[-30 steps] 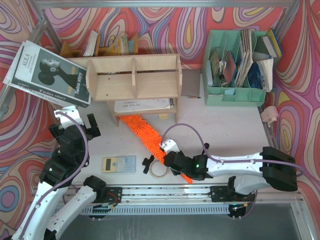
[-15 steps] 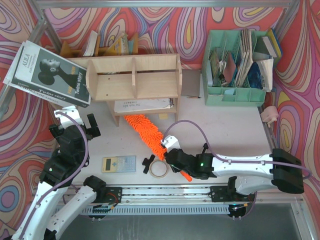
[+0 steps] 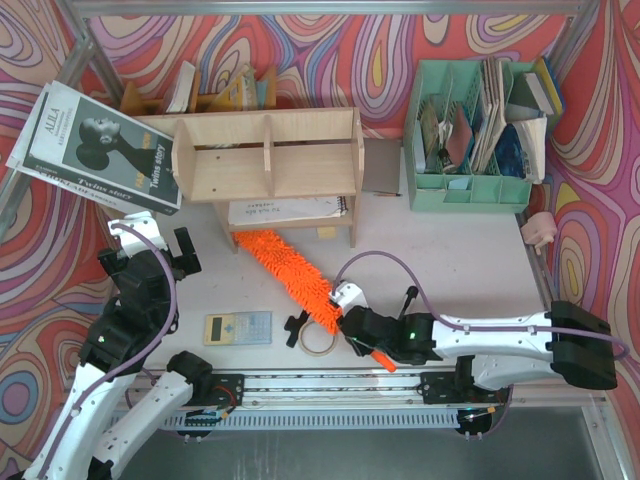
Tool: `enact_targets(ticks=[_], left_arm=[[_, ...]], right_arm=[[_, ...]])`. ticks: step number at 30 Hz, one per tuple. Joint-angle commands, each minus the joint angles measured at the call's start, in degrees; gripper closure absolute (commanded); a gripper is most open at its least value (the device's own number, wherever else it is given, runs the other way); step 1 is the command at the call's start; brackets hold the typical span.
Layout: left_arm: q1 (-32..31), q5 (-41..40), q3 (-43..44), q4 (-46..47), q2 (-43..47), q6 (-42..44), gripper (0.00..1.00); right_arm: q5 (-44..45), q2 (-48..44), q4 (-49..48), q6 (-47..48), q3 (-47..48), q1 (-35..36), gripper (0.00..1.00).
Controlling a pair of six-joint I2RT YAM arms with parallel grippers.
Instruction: Dust the bookshelf with a duster
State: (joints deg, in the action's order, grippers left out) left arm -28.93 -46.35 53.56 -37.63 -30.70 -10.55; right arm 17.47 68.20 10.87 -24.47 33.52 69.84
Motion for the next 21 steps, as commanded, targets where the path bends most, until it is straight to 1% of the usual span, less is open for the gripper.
enact_targets(ticks=[1,5,13,19,21], left_arm=[[0.2,-0.8,0.7,-0.4,0.6,-0.2,0.01],[0.2,-1.0,0.7,-0.5,0.4,-0.2,0.01],[0.3,-1.3,0.7,-0.5,0.3,-0.2,0.02],[0.2,-1.3,0.7,-0.5,0.2,-0.2,0.02],[0.2,-1.3,0.7,-0.4,0.2,-0.2,0.01]], right_arm=[[-1.8,-0.8,-1.3,0.1,-0.8,0.7,1.0],[-1.4,-2.2,-0.3,1.0,0.8,1.1,1.0],[-1.2,-7.9,4.2,2.6,3.2,2.6,1.0],[-2.5,-6.7,2.6,0.3,-0.2,2.9,1.0],[-2.5,-5.6,2.9,-0.3,0.0,3.0,1.0]])
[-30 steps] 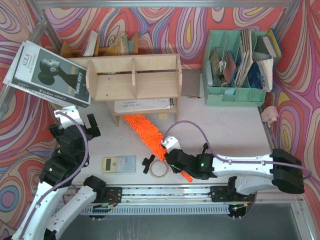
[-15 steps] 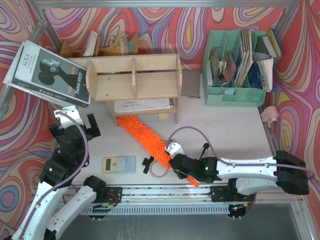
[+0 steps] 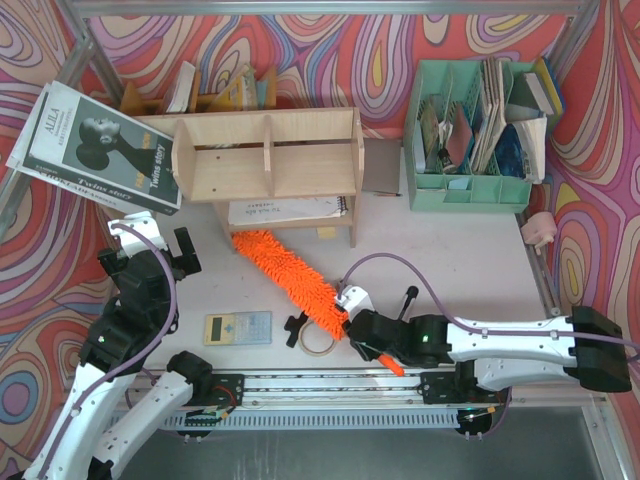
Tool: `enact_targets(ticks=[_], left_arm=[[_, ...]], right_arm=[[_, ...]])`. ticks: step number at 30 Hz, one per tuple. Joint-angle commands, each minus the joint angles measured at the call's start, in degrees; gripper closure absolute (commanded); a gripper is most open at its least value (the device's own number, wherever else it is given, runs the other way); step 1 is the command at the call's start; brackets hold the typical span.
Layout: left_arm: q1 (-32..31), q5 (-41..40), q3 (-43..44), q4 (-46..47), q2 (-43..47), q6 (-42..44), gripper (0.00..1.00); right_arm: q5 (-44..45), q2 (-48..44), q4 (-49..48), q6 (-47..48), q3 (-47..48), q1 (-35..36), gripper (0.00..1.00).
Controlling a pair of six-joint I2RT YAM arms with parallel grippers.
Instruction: Dust the bookshelf with a duster
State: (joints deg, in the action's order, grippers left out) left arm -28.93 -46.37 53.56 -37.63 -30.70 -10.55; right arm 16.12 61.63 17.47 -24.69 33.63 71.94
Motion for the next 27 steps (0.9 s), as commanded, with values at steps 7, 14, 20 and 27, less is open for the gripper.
enact_targets(ticks=[7,14,20,27], left_arm=[[0.2,-1.2,0.8,-0.5,0.1,-0.2,0.01],[0.3,-1.2,0.7,-0.5,0.5,-0.2,0.01],[0.3,-1.4,0.8,-0.6,0.8,-0.3,0.01],[0.2,-2.0,0.7,-0.5,1.3,-0.3,0.01]], right_arm=[[-0.5,0.7,0.0,-0.7,2.4,2.8,1.0],[2.3,-3.1,6.1,-2.7,5.2,6.5,1.0],[7.6,-4.0,10.2,-6.9,6.6,12.1,1.0],[10.4,-8.7,12.4,-8.6,6.7,15.9,1.0]])
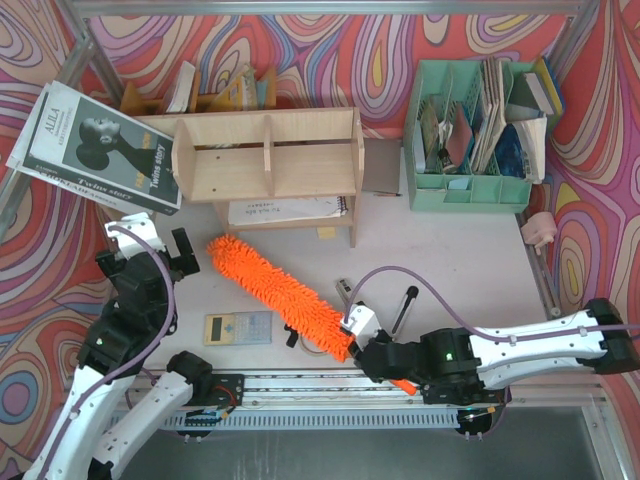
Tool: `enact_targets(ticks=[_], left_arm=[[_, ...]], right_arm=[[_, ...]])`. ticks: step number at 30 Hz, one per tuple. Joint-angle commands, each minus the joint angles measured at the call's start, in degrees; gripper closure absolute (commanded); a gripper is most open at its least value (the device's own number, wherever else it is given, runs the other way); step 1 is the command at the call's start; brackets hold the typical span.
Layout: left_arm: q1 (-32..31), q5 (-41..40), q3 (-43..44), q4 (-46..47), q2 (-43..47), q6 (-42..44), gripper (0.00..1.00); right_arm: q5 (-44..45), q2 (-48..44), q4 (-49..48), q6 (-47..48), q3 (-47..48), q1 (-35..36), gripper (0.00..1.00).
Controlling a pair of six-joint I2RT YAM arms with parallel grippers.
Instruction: Dust the bookshelf with a duster
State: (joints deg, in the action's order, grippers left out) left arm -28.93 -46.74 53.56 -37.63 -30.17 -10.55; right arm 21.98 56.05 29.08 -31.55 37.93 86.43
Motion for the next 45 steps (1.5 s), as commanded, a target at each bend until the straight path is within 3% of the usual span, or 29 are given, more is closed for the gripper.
enact_targets(ticks=[1,6,10,19,23,32,37,45], left_arm=[[0.2,-1.8,0.7,-0.5,0.9,-0.3,0.01],[0.2,-2.0,0.6,-0.5,1.1,-0.4,0.01],[0.2,-2.2,0.6,-0.5,1.1,-0.4,0.02],[0.2,-2.0,0.6,-0.5,0.6,-0.3,0.02],[0.3,-1.7,0.7,-0.5,0.4,-0.3,0.02],[0.3,-1.7,0.5,-0.2,1.1,-0.4,0.01],[0.3,-2.2,0.3,0.1,2.4,-0.4,0.01],[0.2,-3.2,-0.6,1.3,6.1,-0.2,0.02]], right_arm=[[4.6,-3.4,0.8,-1.5,2.4,1.7,1.0],[4.9,-1.8,-2.2,1.0,3.0,2.1,1.0],[12.0,2.6,-1.3,-0.8,5.5,2.1,1.0],[16.5,4.1,-10.3,7.6,8.2,2.1,1.0],[15.5,4.6,-11.5,8.6,6.5,1.8,1.0],[4.4,11.4,-14.7,8.0,2.2,-2.0,1.0],[4.3,14.4,-16.1,10.8,4.4,-2.6,1.0],[5.5,11.3,-16.1,15.3,7.6,-5.8,1.0]])
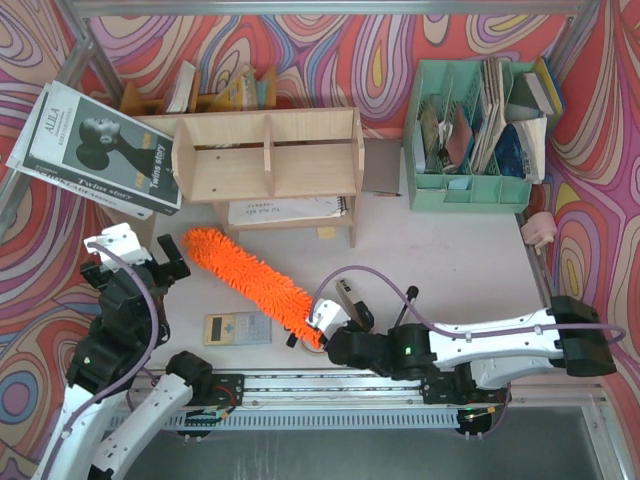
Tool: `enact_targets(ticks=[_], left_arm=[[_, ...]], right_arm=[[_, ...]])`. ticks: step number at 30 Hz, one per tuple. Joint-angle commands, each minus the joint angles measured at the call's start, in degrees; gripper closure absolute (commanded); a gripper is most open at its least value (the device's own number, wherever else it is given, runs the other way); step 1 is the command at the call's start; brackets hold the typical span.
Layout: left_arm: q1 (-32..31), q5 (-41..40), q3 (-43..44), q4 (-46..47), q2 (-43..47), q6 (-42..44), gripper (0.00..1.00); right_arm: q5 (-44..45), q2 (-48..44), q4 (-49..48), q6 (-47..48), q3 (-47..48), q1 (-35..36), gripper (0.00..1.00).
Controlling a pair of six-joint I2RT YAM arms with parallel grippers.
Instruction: Dust the bookshelf with a duster
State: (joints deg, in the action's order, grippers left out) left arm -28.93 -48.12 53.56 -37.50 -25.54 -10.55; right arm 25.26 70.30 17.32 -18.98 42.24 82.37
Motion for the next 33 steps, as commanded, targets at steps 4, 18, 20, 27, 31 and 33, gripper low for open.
enact_targets(ticks=[4,18,20,27,31,33], left_arm=[[0.2,-2.2,-0.4,1.0,2.0,-0.4,0.02],[0.2,-5.0,-1.0,1.6,6.9,-0.9,0.02],[0.2,-5.1,-1.0,1.5,7.4,-1.1,0.02],[0.3,-7.0,-1.2,1.9,8.6,-1.0,0.02],[0.2,-7.5,-1.4,2.0,9.2,-0.9,0.01],[0.2,-7.4,-1.6,2.3,9.7,-0.8,0.01]], right_arm=[[-0.9,-2.1,-6.3,2.4,3.3,-3.8,1.0],[-4.6,9.7,-12.0,3.5,10.7,-5.2,1.0],[-5.3,11.4,-13.7,4.0,12.0,-5.9,1.0],[-7.9,18.5,-19.3,7.7,17.8,-7.8,1.0],[-9.8,21.3,-21.6,9.5,20.2,-9.2,1.0],[-10.3,22.8,-22.2,10.1,21.8,-9.7,1.0]])
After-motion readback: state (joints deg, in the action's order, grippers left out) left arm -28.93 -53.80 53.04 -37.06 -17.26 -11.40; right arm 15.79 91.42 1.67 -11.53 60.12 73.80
